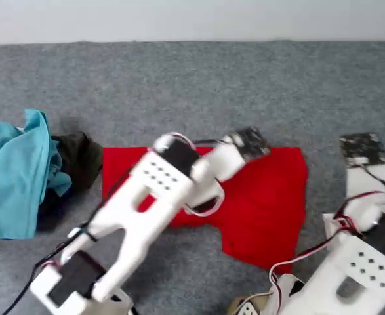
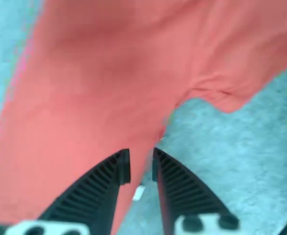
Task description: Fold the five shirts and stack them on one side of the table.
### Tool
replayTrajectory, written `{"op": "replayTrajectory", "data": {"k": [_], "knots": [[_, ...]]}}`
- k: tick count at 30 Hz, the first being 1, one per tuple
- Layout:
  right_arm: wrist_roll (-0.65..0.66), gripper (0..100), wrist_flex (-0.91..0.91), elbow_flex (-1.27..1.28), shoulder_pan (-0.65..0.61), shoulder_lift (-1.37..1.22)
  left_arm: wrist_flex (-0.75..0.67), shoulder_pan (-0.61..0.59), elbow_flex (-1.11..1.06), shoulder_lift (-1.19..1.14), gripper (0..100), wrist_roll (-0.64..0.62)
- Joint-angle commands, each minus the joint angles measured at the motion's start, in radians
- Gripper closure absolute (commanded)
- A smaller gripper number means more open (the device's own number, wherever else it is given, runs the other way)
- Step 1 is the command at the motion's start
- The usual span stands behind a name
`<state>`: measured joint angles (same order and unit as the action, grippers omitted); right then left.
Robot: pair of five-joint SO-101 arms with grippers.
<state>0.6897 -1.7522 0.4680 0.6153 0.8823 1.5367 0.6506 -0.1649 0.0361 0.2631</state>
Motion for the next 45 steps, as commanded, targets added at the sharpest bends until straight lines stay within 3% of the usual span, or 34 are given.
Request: {"op": "replayTrajectory", "data": {"k": [1,18,31,39,45], "knots": [[0.011,99.0,-0.039,-0.006,0.093,0.031,-0.032,0.101,0.056,-0.051,91,-0.008],[0.011,99.0,-0.039,-0.002,0.125,0.088,-0.025,0.338,0.328,-0.404,81,-0.008],[0.006,99.0,-0.039,-0.002,0.125,0.082,-0.046,0.373,0.332,-0.585,77,-0.006],[0.006,99.0,-0.038,-0.002,0.124,0.082,-0.084,0.371,0.374,-0.663,96,-0.002],[0.006,99.0,-0.038,-0.002,0.122,0.082,-0.026,0.371,0.512,-0.663,98,-0.002]]}}
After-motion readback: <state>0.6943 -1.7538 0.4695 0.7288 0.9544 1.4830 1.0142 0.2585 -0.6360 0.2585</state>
